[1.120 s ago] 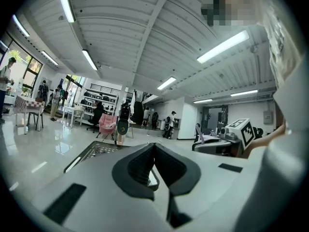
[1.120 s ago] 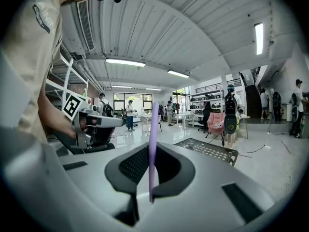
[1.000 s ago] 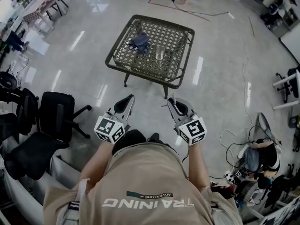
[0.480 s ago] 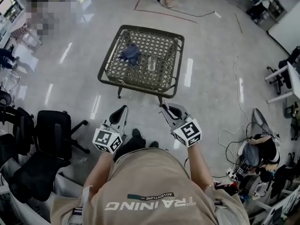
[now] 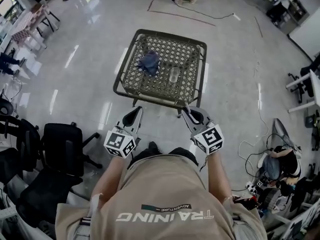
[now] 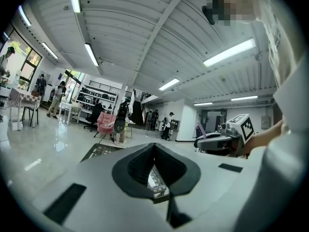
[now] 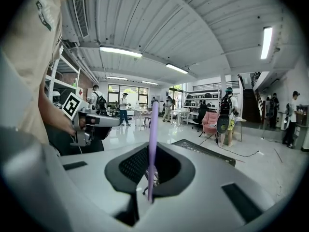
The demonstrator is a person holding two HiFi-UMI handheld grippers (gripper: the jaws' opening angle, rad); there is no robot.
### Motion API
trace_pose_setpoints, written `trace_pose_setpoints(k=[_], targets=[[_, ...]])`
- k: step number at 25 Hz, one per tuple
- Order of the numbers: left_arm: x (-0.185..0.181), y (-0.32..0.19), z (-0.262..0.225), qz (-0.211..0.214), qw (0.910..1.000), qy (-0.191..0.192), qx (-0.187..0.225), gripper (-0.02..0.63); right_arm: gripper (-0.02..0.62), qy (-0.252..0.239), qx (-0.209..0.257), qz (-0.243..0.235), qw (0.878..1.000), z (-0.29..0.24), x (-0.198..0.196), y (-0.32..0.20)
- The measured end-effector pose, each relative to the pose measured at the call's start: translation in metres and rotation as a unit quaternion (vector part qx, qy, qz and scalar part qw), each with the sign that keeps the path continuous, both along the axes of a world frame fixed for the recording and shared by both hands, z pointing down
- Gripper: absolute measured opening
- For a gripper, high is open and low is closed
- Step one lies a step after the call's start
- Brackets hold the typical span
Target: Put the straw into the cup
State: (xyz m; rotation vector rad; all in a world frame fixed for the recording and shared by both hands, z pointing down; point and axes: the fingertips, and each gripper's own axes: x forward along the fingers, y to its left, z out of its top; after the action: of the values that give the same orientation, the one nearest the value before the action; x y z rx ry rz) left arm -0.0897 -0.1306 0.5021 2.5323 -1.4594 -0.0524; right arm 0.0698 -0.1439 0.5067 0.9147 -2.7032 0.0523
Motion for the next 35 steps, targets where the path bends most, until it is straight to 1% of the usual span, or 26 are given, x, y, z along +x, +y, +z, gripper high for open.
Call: trace_pose_setpoints(k=[6, 12, 15, 20, 28, 32, 35], targets=[[-0.011, -0.021, 0.006, 0.016, 0.9998, -0.005, -0.009, 0.015, 0.031, -0.004, -0.010, 0.034, 0.999, 0.003, 0.002, -0.021], [-0.009, -0.046, 0.009, 0.014, 0.9997, 0.006, -0.020, 0.015, 0.031, -0.004, -0.019, 0.039, 0.999, 0.005, 0.009, -0.044], [0.000, -0.062, 0.010, 0.013, 0.9997, 0.001, -0.019, 0.015, 0.031, -0.008, -0.017, 0.039, 0.999, 0.007, 0.019, -0.068], [0.004, -0.097, 0.012, -0.005, 0.9997, -0.005, -0.025, 0.015, 0.031, -0.009, -0.018, 0.017, 1.000, 0.016, 0.025, -0.109], [0.037, -0.168, -0.013, -0.030, 0.9994, -0.019, -0.004, 0.015, 0.031, -0.011, -0.015, -0.022, 1.000, 0.017, 0.051, -0.184], [0.039, -0.182, -0.027, -0.048, 0.9985, -0.026, 0.005, 0.015, 0.031, -0.018, -0.013, -0.044, 0.999, 0.013, 0.055, -0.206], [0.042, -0.192, -0.030, -0.055, 0.9980, -0.032, 0.007, 0.015, 0.031, -0.020, -0.008, -0.052, 0.998, 0.011, 0.057, -0.223]])
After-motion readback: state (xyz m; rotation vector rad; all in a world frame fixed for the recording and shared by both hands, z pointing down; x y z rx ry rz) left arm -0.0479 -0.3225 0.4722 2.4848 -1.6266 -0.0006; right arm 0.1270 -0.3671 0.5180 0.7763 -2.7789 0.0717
